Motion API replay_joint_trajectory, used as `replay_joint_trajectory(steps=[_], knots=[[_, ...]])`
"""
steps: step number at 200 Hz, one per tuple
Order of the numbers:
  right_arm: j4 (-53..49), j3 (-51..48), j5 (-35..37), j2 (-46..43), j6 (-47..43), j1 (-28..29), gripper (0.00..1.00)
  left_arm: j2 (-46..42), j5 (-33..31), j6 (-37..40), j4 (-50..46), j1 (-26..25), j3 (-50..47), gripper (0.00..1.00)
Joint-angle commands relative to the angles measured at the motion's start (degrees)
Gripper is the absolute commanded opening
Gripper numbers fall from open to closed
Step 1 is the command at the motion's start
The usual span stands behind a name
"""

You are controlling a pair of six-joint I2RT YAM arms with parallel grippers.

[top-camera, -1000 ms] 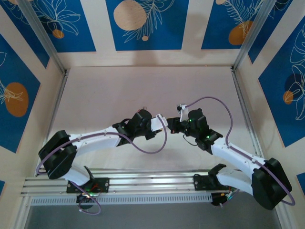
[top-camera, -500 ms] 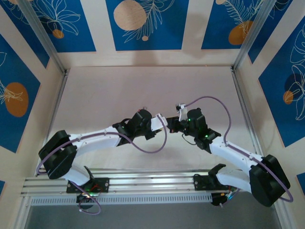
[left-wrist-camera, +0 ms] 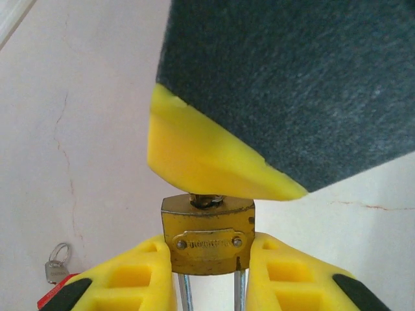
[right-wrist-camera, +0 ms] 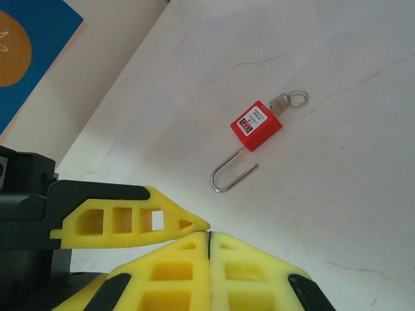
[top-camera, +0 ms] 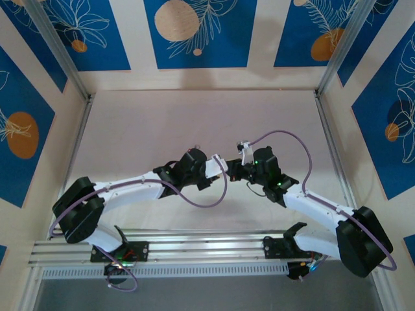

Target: Unlock with the key

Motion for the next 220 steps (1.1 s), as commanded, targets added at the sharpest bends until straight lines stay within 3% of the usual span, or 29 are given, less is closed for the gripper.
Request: replay_joint_trajectory(steps=[1, 46, 89, 176, 220], knots=[[-2.2, -0.1, -4.1, 1.5, -1.3, 0.9, 0.00, -2.6, 7.5, 0.3, 11.4, -2.2, 4.8, 0.24], [-4.2, 1.1, -5.2, -0.1, -0.7, 0.0, 0.02, -1.6, 6.3, 1.7, 9.2, -2.1, 5.6, 0.24], [-8.2, 3.6, -4.8, -5.2, -0.3, -3.3, 0.19, 0.3, 4.3, 3.0, 8.4, -2.2, 4.4, 0.24], [-13.1, 5.3, -2.8, -12.4, 0.1, -8.1, 0.32, 4.2, 2.4, 4.4, 6.8, -2.1, 4.9, 0.23], [-17.0, 6.4, 0.4, -11.5, 0.2, -8.4, 0.32, 4.9, -1.0, 5.4, 7.7, -2.2, 4.9, 0.23]])
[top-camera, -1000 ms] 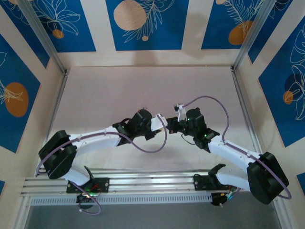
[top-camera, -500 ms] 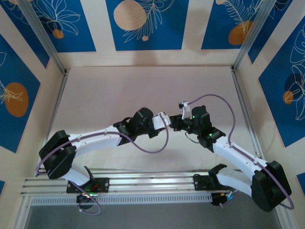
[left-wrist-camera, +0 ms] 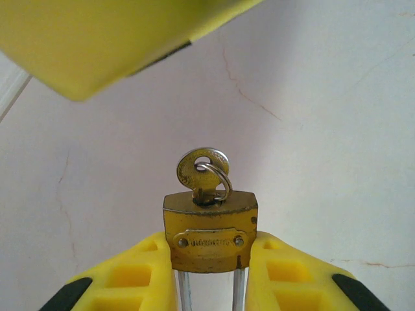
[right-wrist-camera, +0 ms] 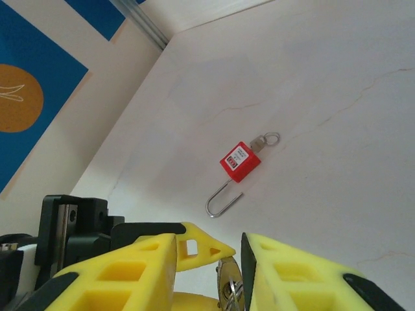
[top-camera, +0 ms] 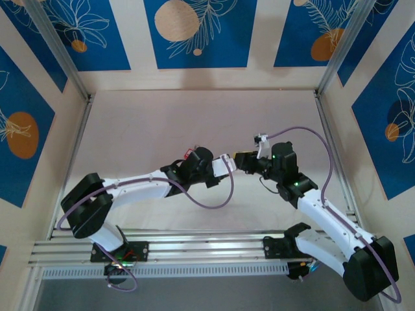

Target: Unlock with the key

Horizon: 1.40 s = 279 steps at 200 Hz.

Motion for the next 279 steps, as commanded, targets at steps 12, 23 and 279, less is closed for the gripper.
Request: replay_joint_trajectory(steps=[12, 23, 279], knots=[[-5.1, 2.5, 2.5, 1.1, 0.2, -0.3, 0.28, 0.8, -3.5, 2.9, 1.8, -0.6, 2.0, 0.23], [-6.0, 2.8, 1.8, 2.2, 0.2, -0.4, 0.24, 1.0, -4.5, 3.8, 1.2, -0.5, 2.3, 0.23], [-0.5, 4.1, -4.4, 13.1, 2.9, 0.1, 0.15, 1.4, -8.3, 10.1, -0.9, -1.8, 2.2, 0.23]])
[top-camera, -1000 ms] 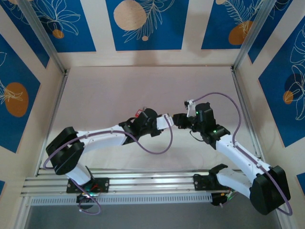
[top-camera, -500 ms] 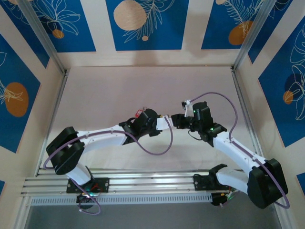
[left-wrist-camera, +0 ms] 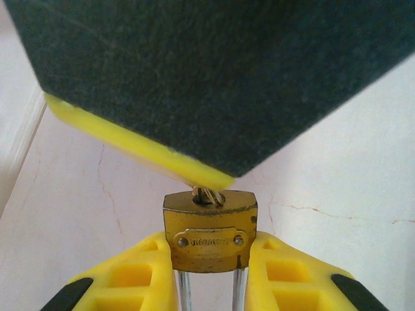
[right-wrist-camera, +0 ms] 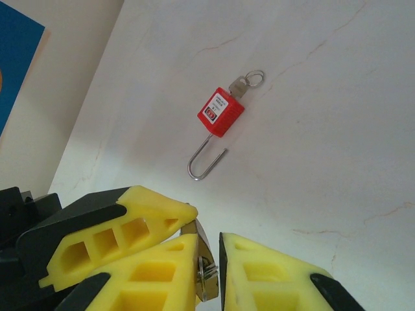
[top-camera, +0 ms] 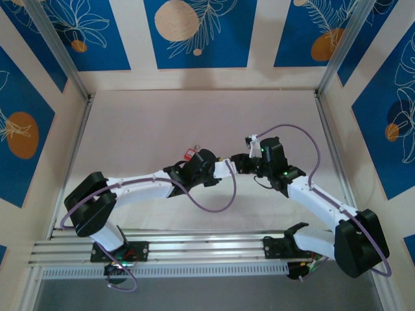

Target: Unlock with the key

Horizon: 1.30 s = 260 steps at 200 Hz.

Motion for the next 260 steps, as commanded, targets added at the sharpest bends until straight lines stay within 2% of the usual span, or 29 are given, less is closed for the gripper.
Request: replay_joint_trajectory(steps=[1, 67, 175, 260], knots=[[0.8, 1.7, -0.9, 0.7, 0.3, 0.3, 0.15, 0.0, -0.1, 1.2, 1.1, -0.9, 1.6, 0.23], [1.4, 1.3, -1.9, 0.9, 1.2, 0.4, 0.07, -0.8, -3.0, 3.5, 5.1, -1.7, 0.1, 0.22], [1.1, 1.6, -3.8, 3.3, 5.0, 1.1, 0.08, -0.3, -9.9, 12.9, 17.0, -4.6, -3.6, 0.22], [-1.9, 3.2, -2.0, 5.4, 5.2, 1.0, 0.11, -0.4, -11.8, 15.4, 22.2, -5.5, -5.7, 0.21]])
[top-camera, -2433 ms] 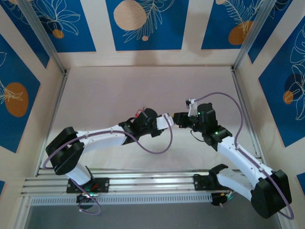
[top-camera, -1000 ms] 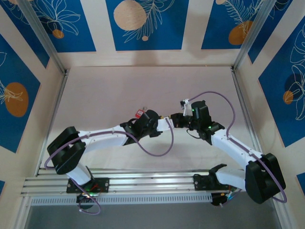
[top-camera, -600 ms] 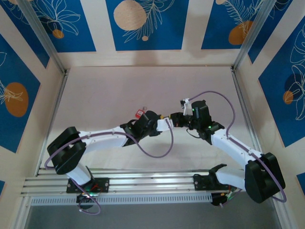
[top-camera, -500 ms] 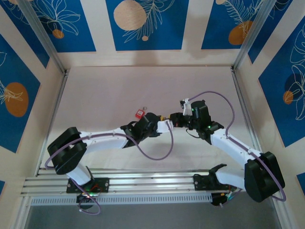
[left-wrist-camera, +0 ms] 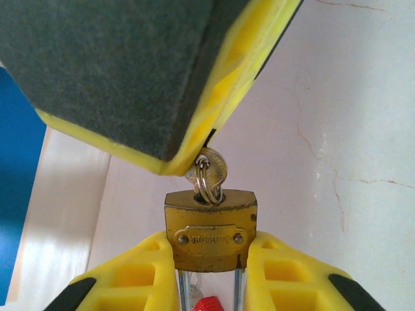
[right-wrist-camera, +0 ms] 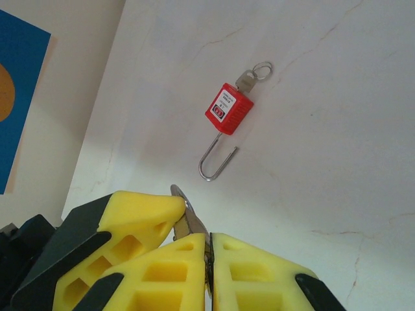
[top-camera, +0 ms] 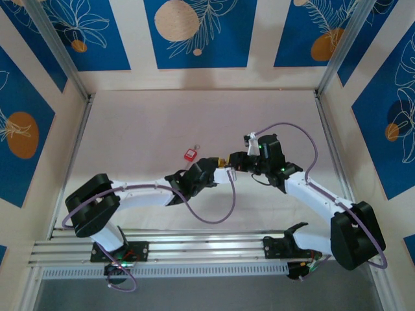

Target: Unlock with the key

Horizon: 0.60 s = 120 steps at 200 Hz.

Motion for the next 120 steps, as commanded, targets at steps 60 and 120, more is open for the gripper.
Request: replay_joint_trajectory(steps=[60, 120], knots=[[-3.7, 2.2, -0.1, 3.3, 1.7, 0.5, 0.12, -0.7, 0.1, 4.4, 13.5, -3.3, -1.0, 0.20], [-4.2, 3.5, -3.1, 4.7, 3.4, -1.1, 0.12, -0.9, -0.1, 4.9, 14.7, -3.6, -1.9, 0.20]])
